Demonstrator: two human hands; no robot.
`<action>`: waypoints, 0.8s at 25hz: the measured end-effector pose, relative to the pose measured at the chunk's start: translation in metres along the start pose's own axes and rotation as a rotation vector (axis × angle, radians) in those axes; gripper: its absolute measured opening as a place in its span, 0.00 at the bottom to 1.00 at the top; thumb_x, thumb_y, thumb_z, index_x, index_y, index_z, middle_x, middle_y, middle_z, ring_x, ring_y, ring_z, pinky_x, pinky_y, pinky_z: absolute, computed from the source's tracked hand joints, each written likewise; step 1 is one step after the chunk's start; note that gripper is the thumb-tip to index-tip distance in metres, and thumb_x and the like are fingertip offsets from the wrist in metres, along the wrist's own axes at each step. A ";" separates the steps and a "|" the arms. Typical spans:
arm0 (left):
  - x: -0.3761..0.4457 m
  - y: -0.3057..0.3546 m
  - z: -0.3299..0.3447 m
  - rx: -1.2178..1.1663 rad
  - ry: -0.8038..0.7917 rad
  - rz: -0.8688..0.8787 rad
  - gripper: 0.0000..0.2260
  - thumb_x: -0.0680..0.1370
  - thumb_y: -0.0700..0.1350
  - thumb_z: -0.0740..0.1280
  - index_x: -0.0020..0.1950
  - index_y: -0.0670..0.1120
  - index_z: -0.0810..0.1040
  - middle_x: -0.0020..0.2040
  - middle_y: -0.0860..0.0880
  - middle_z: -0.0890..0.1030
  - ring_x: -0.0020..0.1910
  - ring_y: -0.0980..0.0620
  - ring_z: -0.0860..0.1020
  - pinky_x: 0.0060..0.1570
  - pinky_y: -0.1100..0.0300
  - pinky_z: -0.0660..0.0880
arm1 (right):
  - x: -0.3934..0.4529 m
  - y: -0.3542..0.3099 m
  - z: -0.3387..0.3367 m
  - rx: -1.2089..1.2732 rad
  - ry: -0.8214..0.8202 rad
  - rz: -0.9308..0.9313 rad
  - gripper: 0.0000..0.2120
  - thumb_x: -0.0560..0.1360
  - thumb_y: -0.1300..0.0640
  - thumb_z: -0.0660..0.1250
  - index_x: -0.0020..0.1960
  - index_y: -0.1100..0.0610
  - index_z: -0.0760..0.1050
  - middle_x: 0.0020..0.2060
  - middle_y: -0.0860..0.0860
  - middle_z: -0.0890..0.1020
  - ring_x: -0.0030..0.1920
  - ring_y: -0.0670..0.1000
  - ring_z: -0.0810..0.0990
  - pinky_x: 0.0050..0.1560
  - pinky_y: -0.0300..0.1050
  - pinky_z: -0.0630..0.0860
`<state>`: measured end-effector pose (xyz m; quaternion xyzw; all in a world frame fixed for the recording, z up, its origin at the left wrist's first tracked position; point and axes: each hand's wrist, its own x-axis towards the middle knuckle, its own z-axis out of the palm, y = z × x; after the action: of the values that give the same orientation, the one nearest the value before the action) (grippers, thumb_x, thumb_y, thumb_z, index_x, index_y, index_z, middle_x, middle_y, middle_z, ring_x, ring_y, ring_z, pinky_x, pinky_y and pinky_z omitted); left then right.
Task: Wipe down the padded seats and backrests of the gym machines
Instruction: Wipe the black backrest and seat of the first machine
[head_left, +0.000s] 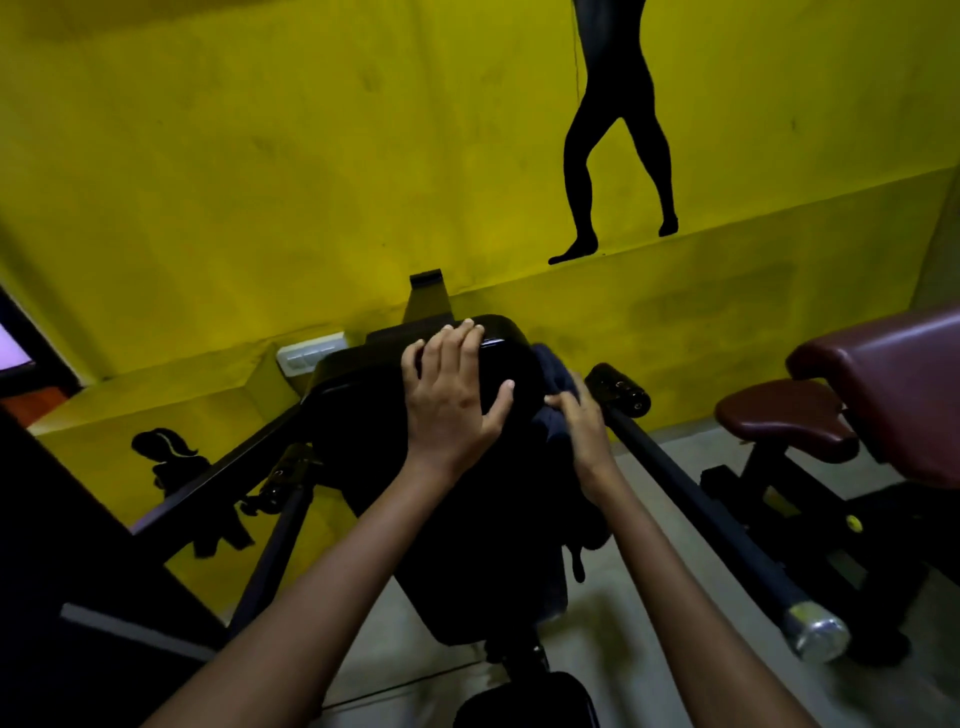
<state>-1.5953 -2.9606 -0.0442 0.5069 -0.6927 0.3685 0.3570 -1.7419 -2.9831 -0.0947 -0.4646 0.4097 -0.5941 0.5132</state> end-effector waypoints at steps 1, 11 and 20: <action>-0.003 0.002 0.006 0.021 0.045 -0.010 0.25 0.73 0.57 0.61 0.63 0.42 0.72 0.60 0.43 0.77 0.60 0.46 0.70 0.64 0.49 0.59 | 0.002 0.012 -0.004 -0.004 -0.020 0.065 0.18 0.78 0.66 0.55 0.67 0.61 0.69 0.62 0.59 0.75 0.57 0.53 0.76 0.52 0.42 0.71; -0.004 0.008 0.028 0.091 0.235 -0.022 0.25 0.73 0.58 0.60 0.64 0.45 0.70 0.61 0.49 0.72 0.62 0.49 0.70 0.66 0.51 0.57 | 0.017 0.020 -0.002 0.126 0.020 -0.056 0.06 0.77 0.59 0.64 0.51 0.58 0.68 0.48 0.55 0.72 0.52 0.54 0.74 0.50 0.49 0.69; -0.003 0.009 0.032 0.115 0.254 -0.017 0.24 0.72 0.57 0.59 0.63 0.46 0.69 0.61 0.51 0.69 0.61 0.49 0.70 0.67 0.52 0.56 | 0.009 0.044 -0.003 0.193 0.029 -0.025 0.02 0.78 0.53 0.64 0.47 0.49 0.71 0.48 0.52 0.74 0.55 0.54 0.74 0.54 0.49 0.69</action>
<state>-1.6076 -2.9851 -0.0635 0.4816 -0.6152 0.4658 0.4154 -1.7351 -2.9979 -0.1372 -0.4095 0.3520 -0.6439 0.5420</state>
